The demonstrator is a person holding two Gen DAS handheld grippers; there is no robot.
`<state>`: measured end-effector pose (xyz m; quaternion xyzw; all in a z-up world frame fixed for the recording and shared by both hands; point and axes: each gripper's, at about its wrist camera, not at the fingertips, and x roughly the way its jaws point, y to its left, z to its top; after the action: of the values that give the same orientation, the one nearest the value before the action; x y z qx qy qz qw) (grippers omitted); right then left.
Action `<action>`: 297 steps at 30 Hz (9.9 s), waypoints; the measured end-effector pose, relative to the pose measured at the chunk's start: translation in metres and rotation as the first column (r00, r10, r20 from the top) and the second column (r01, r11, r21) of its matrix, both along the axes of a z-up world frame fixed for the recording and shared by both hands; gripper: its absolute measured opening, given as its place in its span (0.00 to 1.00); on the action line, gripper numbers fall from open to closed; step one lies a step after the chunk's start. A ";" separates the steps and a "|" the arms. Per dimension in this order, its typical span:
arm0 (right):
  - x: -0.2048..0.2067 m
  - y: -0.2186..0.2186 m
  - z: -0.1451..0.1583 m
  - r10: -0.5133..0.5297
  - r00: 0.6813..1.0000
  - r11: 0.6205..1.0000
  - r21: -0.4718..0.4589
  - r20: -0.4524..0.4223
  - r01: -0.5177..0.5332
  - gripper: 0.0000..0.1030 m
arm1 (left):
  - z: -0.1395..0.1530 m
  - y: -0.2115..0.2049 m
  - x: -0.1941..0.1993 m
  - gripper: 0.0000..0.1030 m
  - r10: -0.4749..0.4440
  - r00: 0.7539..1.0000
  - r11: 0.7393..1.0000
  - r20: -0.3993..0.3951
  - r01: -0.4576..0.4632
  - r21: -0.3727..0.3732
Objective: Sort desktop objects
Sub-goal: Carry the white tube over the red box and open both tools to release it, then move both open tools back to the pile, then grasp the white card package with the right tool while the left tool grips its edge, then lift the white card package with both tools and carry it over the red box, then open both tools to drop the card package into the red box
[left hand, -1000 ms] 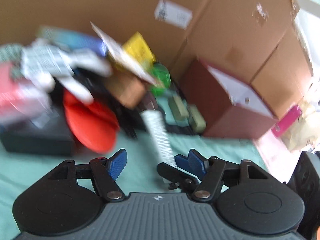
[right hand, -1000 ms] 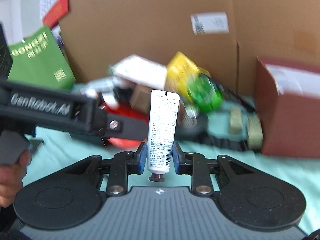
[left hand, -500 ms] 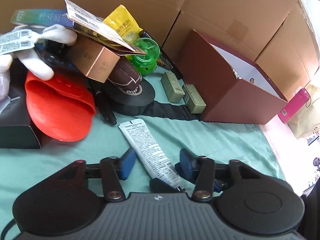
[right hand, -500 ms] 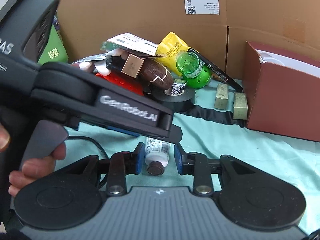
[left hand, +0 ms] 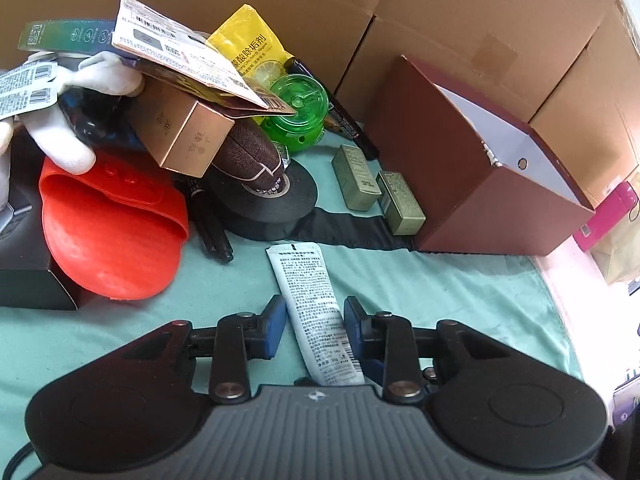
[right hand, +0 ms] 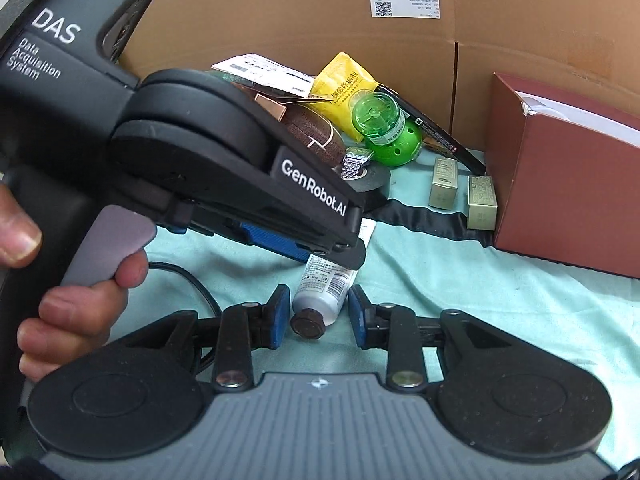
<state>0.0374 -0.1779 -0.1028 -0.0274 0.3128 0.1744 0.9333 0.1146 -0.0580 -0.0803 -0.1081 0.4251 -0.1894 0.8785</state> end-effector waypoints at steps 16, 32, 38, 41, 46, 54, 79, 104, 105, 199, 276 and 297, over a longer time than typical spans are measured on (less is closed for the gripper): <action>-0.009 -0.003 0.002 -0.037 0.999 0.999 0.003 0.017 0.037 0.30 | 0.006 -0.015 -0.018 0.34 -0.032 0.999 0.998 0.043 0.030 0.048; -0.037 -0.048 0.072 -0.140 0.953 0.990 0.038 0.269 0.135 0.30 | 0.093 -0.067 -0.030 0.33 -0.096 0.958 0.994 0.270 0.106 -0.024; -0.021 -0.082 0.086 -0.223 0.924 0.975 0.056 0.311 0.217 0.30 | 0.109 -0.106 -0.003 0.33 -0.153 0.946 0.982 0.287 0.177 -0.059; -0.011 -0.100 0.091 -0.272 0.908 0.962 0.064 0.320 0.266 0.30 | 0.113 -0.129 0.012 0.33 -0.194 0.935 0.973 0.296 0.221 -0.061; 0.013 -0.128 0.093 -0.343 0.889 0.939 0.083 0.305 0.334 0.30 | 0.112 -0.162 0.039 0.32 -0.231 0.934 0.964 0.272 0.258 -0.070; 0.049 -0.163 0.079 -0.394 0.889 0.919 0.104 0.234 0.380 0.30 | 0.092 -0.194 0.085 0.32 -0.275 0.938 0.954 0.209 0.293 -0.058; 0.097 -0.165 0.052 -0.401 0.898 0.913 -0.002 0.179 0.408 0.93 | 0.089 -0.184 0.104 0.93 -0.289 0.933 0.946 0.213 0.312 -0.082; 0.045 -0.158 0.072 -0.417 0.878 0.906 0.030 0.233 0.422 0.95 | 0.101 -0.154 0.025 0.93 -0.279 0.903 0.958 0.326 0.286 0.025; 0.043 -0.156 0.073 -0.413 0.880 0.908 0.034 0.235 0.417 0.95 | 0.100 -0.151 0.022 0.93 -0.278 0.903 0.958 0.327 0.286 0.022; 0.066 0.077 0.055 0.126 0.963 0.974 0.152 0.240 -0.166 0.71 | 0.069 0.120 0.000 0.30 0.286 0.940 0.940 0.187 -0.238 -0.242; 0.089 -0.250 0.068 -0.414 0.889 0.910 0.084 0.196 0.405 0.72 | 0.075 -0.230 0.097 0.18 -0.284 0.950 0.912 0.133 0.310 -0.270; 0.159 -0.265 0.055 -0.406 0.907 0.888 -0.189 0.111 0.420 0.82 | 0.050 -0.252 0.136 0.80 -0.270 0.961 0.924 -0.059 0.241 -0.298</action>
<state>0.1968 -0.4429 -0.0481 -0.0638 0.2960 -0.0628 0.9510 0.2503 -0.3096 -0.0307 -0.1878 0.4465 -0.3567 0.7989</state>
